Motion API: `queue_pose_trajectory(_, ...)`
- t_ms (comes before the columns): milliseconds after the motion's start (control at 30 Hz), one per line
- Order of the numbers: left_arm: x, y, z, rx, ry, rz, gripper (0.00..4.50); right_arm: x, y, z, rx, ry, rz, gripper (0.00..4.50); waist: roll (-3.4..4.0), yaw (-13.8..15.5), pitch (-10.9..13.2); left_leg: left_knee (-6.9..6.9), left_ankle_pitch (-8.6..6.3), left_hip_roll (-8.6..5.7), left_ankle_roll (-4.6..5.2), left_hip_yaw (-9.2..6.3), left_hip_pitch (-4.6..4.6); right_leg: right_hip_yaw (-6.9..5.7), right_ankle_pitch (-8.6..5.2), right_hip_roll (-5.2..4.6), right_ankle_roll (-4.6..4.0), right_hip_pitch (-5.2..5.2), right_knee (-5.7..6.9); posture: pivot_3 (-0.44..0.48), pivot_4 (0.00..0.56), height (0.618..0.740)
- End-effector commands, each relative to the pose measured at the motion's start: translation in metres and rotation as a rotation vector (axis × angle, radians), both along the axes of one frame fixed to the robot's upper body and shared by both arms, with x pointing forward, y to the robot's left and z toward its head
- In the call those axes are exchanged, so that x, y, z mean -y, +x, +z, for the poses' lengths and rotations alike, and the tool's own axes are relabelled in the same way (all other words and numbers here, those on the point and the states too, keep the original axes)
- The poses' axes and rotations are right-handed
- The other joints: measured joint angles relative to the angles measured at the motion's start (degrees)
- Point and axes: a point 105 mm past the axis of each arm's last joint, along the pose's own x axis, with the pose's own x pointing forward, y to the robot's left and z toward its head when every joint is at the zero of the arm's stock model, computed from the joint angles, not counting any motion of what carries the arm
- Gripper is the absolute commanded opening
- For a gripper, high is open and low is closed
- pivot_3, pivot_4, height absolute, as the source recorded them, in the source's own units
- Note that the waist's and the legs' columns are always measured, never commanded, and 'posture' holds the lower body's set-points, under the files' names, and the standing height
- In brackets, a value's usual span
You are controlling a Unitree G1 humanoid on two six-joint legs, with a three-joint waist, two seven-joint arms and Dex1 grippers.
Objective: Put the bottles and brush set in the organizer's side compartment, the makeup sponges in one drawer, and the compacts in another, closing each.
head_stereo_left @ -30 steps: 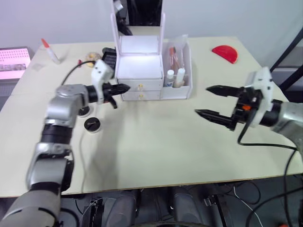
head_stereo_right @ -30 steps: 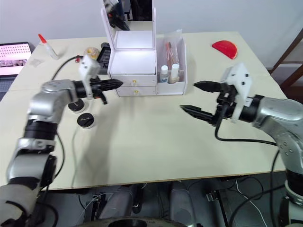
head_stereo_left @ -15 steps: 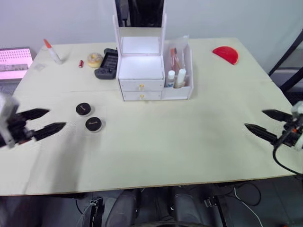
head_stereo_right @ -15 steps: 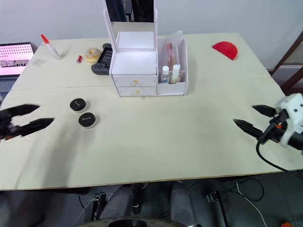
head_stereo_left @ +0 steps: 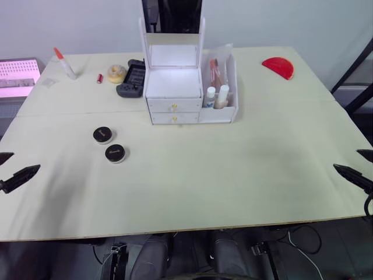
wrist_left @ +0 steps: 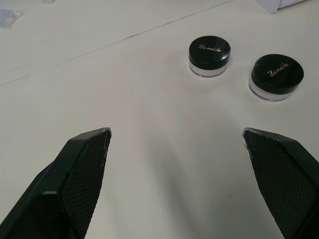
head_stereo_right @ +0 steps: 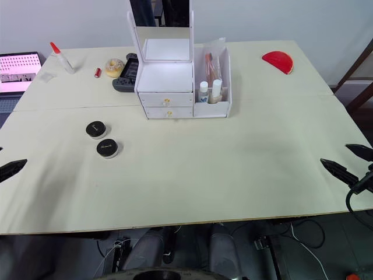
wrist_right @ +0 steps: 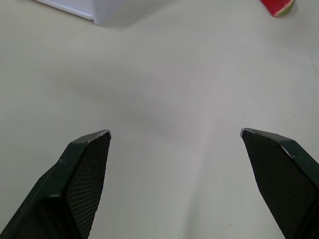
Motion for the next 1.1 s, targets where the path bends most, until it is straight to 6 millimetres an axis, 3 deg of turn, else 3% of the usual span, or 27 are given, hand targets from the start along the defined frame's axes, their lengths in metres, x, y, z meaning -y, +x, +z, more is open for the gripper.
queue_pose_trajectory(33, 0.004, 0.004, 0.011, 0.036, 0.032, -0.019, 4.45, -0.002, -0.001, 0.005, 0.021, -0.017, 0.005, 4.5, 0.0, 0.0, 0.0, 0.0, 0.0, 0.0, 0.0, 0.0, 0.0, 0.0, 0.0, 0.0, 0.0, 0.0, 0.0, 0.0, 0.15, 0.738)
queue_pose_trajectory(533, 0.015, 0.014, 0.02, 0.059, 0.033, -0.041, 4.45, -0.018, 0.002, 0.007, 0.01, -0.027, 0.05, 4.5, 0.08, -0.4, 0.0, -0.03, 0.0, -0.05, 0.01, -0.04, -0.05, -0.05, -0.01, -0.03, 0.02, 0.06, 0.01, 0.0, 0.15, 0.738)
queue_pose_trajectory(633, 0.018, 0.014, 0.021, 0.061, 0.033, -0.043, 4.45, -0.018, 0.003, 0.011, 0.016, 0.002, 0.041, 4.5, 0.31, -1.9, 0.0, -0.01, 0.23, -1.26, 0.39, -1.58, -0.09, -2.46, -0.92, -2.05, 0.57, 0.84, 0.81, 0.0, 0.15, 0.738)
queue_pose_trajectory(767, 0.022, 0.015, 0.021, 0.059, 0.032, -0.046, 4.45, -0.02, 0.006, 0.013, 0.014, -0.007, 0.034, 4.5, 0.48, -0.6, 0.0, 0.03, 0.17, -1.29, 0.23, -1.65, -0.11, -2.29, -1.15, -1.73, 0.81, 0.75, 0.76, 0.0, 0.15, 0.738)
queue_pose_trajectory(933, 0.035, 0.017, 0.013, 0.064, 0.005, -0.05, 4.45, -0.041, 0.014, 0.024, 0.048, 0.008, 0.1, 4.5, 0.55, 0.0, 0.0, -0.05, 0.15, -1.15, 0.21, -1.48, -0.11, -2.25, -1.0, -1.74, 0.58, 0.66, 0.69, 0.0, 0.15, 0.738)
queue_pose_trajectory(1100, 0.077, 0.027, -0.006, 0.129, -0.111, -0.026, 4.45, -0.083, 0.026, 0.042, 0.089, 0.02, 0.233, 4.5, 0.54, 0.0, 0.0, 0.01, 0.15, -1.14, 0.2, -1.34, -0.1, -2.12, -1.05, -1.76, 0.72, 0.75, 0.52, 0.0, 0.15, 0.738)
